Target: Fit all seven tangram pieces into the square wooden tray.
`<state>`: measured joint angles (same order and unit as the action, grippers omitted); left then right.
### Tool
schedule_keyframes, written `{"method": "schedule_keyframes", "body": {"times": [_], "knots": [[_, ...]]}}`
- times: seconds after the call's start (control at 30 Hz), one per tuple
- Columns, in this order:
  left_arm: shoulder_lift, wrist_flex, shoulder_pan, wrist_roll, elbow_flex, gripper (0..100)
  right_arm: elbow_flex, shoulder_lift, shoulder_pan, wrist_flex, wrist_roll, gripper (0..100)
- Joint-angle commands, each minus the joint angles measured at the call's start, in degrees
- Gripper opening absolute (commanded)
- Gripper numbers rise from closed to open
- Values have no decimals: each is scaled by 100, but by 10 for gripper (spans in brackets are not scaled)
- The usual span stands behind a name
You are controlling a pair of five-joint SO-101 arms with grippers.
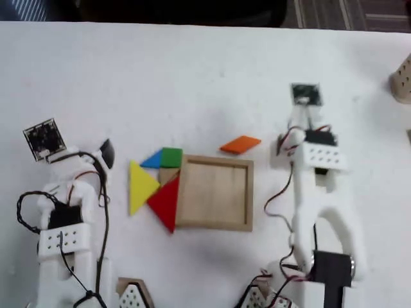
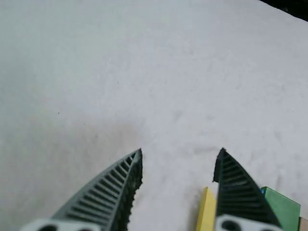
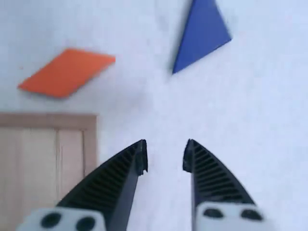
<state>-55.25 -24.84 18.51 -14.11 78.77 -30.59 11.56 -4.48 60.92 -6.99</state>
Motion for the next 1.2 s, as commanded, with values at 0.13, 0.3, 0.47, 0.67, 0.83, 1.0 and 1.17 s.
{"method": "schedule_keyframes", "body": {"times": [0.13,0.3,0.47,0.67,0.83,1.0,1.17], "knots": [[22,132,40,0,-334,245,2198,-2123,-743,-409,70,42],[22,132,40,0,-334,245,3358,-3354,-1086,-400,378,43],[22,141,40,0,-334,245,3692,-3978,-901,-400,369,42],[22,158,-119,123,-273,245,3684,-3855,-462,-418,220,42],[22,255,-154,246,-255,245,3640,-3688,-110,-233,-18,42],[22,264,-163,264,-255,245,3701,-3653,57,198,-88,44],[22,264,-163,273,-255,245,4185,-3213,-198,778,-255,45]]}}
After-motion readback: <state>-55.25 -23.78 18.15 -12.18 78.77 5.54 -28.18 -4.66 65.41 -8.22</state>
